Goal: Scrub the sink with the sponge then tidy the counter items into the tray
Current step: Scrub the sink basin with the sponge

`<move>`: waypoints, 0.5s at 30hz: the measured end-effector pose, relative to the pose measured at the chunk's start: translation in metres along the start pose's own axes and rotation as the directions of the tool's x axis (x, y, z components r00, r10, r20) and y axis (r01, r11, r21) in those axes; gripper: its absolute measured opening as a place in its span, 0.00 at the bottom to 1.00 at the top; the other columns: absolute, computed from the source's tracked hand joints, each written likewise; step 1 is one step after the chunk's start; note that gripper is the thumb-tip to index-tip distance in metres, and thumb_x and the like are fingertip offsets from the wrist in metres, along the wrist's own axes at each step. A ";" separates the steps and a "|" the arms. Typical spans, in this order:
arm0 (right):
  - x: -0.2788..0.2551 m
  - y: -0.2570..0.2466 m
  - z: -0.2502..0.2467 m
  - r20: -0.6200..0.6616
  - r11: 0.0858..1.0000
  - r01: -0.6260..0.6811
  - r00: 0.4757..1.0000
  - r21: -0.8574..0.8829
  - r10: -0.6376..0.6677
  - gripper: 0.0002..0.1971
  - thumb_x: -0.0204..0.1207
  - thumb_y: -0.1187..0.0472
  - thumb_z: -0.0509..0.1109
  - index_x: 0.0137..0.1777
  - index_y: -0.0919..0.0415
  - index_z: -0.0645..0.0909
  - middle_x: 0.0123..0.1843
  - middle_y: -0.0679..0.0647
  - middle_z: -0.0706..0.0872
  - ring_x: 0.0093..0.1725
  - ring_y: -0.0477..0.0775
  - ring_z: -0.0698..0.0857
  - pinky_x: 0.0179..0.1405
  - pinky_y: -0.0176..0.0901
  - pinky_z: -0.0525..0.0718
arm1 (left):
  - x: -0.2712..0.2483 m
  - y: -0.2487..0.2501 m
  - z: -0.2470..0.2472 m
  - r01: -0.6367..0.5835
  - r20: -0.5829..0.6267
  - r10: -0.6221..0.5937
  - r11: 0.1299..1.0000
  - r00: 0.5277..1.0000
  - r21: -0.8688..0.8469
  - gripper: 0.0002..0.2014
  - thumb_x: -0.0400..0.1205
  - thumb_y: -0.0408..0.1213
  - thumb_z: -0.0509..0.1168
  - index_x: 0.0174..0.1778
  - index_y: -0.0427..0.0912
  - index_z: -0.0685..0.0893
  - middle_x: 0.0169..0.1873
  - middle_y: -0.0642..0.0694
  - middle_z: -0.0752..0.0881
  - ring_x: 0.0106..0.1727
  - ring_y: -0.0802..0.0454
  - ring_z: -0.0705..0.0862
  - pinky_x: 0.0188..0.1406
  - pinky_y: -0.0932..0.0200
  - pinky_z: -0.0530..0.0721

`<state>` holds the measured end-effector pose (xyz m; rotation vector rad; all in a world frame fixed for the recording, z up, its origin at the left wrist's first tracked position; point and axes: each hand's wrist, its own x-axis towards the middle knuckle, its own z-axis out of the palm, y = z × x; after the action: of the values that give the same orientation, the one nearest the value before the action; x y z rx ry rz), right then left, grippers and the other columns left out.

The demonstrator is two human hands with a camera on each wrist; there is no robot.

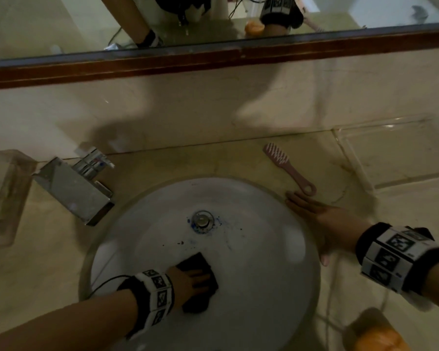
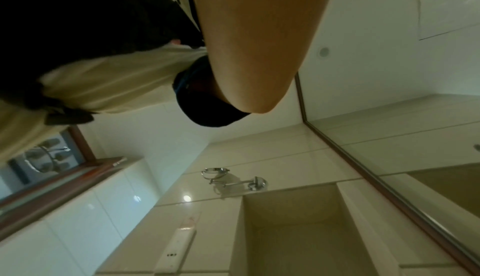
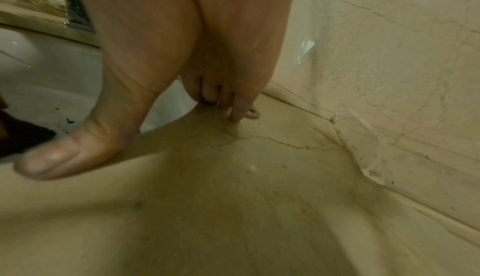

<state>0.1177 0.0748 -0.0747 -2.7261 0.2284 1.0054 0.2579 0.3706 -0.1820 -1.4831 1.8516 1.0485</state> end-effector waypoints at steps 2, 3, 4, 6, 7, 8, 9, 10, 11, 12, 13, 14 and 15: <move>0.000 -0.002 -0.001 0.014 1.000 -0.006 1.000 -0.005 0.006 0.71 0.54 0.45 0.84 0.82 0.61 0.32 0.77 0.45 0.26 0.84 0.48 0.36 0.80 0.32 0.46 | -0.002 -0.002 -0.009 0.176 0.072 -0.170 0.980 0.983 -0.089 0.35 0.63 0.72 0.69 0.63 0.59 0.85 0.66 0.54 0.86 0.66 0.60 0.85 0.49 0.63 0.89; -0.001 -0.003 -0.001 0.022 1.000 -0.011 1.000 -0.005 0.012 0.71 0.53 0.46 0.84 0.82 0.62 0.32 0.81 0.49 0.28 0.82 0.47 0.34 0.80 0.33 0.46 | 0.001 -0.002 -0.014 0.226 -0.066 -0.233 0.970 0.970 -0.092 0.36 0.54 0.75 0.70 0.56 0.62 0.89 0.59 0.58 0.89 0.59 0.63 0.89 0.41 0.67 0.88; -0.001 -0.004 -0.002 0.024 1.000 -0.013 1.000 -0.001 0.013 0.71 0.53 0.46 0.84 0.82 0.62 0.32 0.83 0.51 0.30 0.79 0.45 0.32 0.81 0.33 0.46 | 0.003 -0.003 -0.022 0.262 -0.018 -0.267 0.956 0.964 -0.133 0.37 0.62 0.73 0.67 0.63 0.57 0.85 0.66 0.53 0.86 0.66 0.60 0.85 0.51 0.65 0.87; -0.001 -0.007 -0.003 0.030 1.000 -0.020 0.999 -0.014 0.020 0.71 0.54 0.48 0.84 0.82 0.62 0.32 0.83 0.51 0.30 0.76 0.42 0.31 0.80 0.33 0.45 | 0.021 -0.007 -0.023 0.307 -0.061 -0.320 0.939 0.946 -0.157 0.31 0.86 0.52 0.54 0.84 0.45 0.56 0.85 0.42 0.56 0.85 0.46 0.58 0.80 0.50 0.65; -0.001 -0.007 -0.004 0.029 1.000 -0.024 0.999 -0.017 0.025 0.71 0.54 0.48 0.84 0.82 0.62 0.31 0.80 0.48 0.27 0.76 0.42 0.30 0.80 0.32 0.44 | 0.030 -0.010 -0.028 0.342 -0.110 -0.365 0.921 0.924 -0.189 0.30 0.89 0.45 0.51 0.85 0.43 0.46 0.86 0.42 0.46 0.87 0.43 0.49 0.84 0.47 0.52; -0.001 -0.006 -0.003 0.025 0.999 -0.026 0.999 -0.024 0.027 0.71 0.55 0.48 0.84 0.81 0.62 0.31 0.76 0.46 0.25 0.75 0.42 0.30 0.79 0.31 0.43 | 0.033 -0.012 -0.035 0.387 -0.131 -0.422 0.893 0.897 -0.228 0.31 0.89 0.42 0.50 0.85 0.41 0.43 0.85 0.41 0.43 0.87 0.42 0.46 0.85 0.47 0.47; 0.000 -0.006 -0.003 0.027 0.999 -0.026 0.999 -0.032 0.027 0.71 0.55 0.48 0.84 0.81 0.62 0.30 0.73 0.45 0.24 0.73 0.41 0.29 0.78 0.29 0.42 | 0.040 -0.014 -0.041 0.419 -0.145 -0.457 0.878 0.878 -0.229 0.31 0.89 0.41 0.51 0.85 0.40 0.44 0.85 0.40 0.44 0.86 0.41 0.47 0.86 0.48 0.46; 0.000 -0.005 -0.001 0.028 0.999 -0.023 0.999 -0.029 0.024 0.72 0.54 0.49 0.85 0.81 0.62 0.30 0.72 0.45 0.24 0.72 0.41 0.29 0.78 0.29 0.41 | 0.042 -0.012 -0.047 0.440 -0.132 -0.475 0.868 0.870 -0.229 0.30 0.89 0.39 0.52 0.85 0.38 0.48 0.85 0.39 0.47 0.86 0.41 0.50 0.86 0.47 0.50; 0.001 -0.005 0.000 0.028 0.999 -0.026 0.999 -0.023 0.027 0.72 0.53 0.49 0.85 0.81 0.62 0.30 0.73 0.45 0.25 0.72 0.41 0.29 0.78 0.29 0.40 | 0.041 -0.010 -0.055 0.456 -0.151 -0.499 0.854 0.853 -0.250 0.28 0.89 0.37 0.52 0.85 0.37 0.53 0.85 0.38 0.53 0.85 0.41 0.55 0.85 0.47 0.56; 0.002 -0.005 0.001 0.025 0.999 -0.031 0.999 -0.020 0.032 0.73 0.52 0.50 0.86 0.81 0.62 0.31 0.75 0.44 0.27 0.73 0.41 0.29 0.79 0.31 0.40 | 0.039 -0.008 -0.060 0.448 -0.179 -0.514 0.839 0.839 -0.308 0.26 0.89 0.36 0.52 0.83 0.36 0.58 0.83 0.38 0.59 0.83 0.42 0.61 0.83 0.49 0.60; 0.002 -0.004 0.002 0.021 0.999 -0.035 0.999 -0.021 0.035 0.73 0.51 0.50 0.86 0.82 0.62 0.31 0.76 0.44 0.28 0.75 0.43 0.30 0.80 0.33 0.41 | 0.042 -0.008 -0.058 0.419 -0.209 -0.522 0.820 0.827 -0.390 0.24 0.88 0.36 0.54 0.81 0.35 0.63 0.80 0.37 0.67 0.80 0.44 0.68 0.81 0.54 0.64; 0.003 -0.004 0.002 0.018 0.999 -0.033 0.999 -0.023 0.033 0.74 0.50 0.50 0.87 0.82 0.62 0.32 0.76 0.44 0.28 0.78 0.45 0.30 0.81 0.34 0.42 | 0.038 -0.006 -0.059 0.404 -0.301 -0.546 0.811 0.782 -0.422 0.21 0.86 0.37 0.60 0.75 0.32 0.73 0.71 0.36 0.78 0.72 0.48 0.79 0.74 0.60 0.72; 0.003 -0.004 0.002 0.020 0.999 -0.030 0.999 -0.024 0.031 0.74 0.50 0.51 0.87 0.82 0.62 0.32 0.75 0.44 0.27 0.82 0.48 0.32 0.82 0.35 0.43 | 0.026 -0.003 -0.067 0.394 -0.335 -0.566 0.796 0.753 -0.459 0.17 0.79 0.38 0.71 0.60 0.31 0.85 0.55 0.36 0.89 0.56 0.53 0.89 0.58 0.67 0.82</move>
<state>0.1194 0.0793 -0.0774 -2.7403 0.2571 1.0497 0.2582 0.3004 -0.1672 -2.4591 1.4261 0.8435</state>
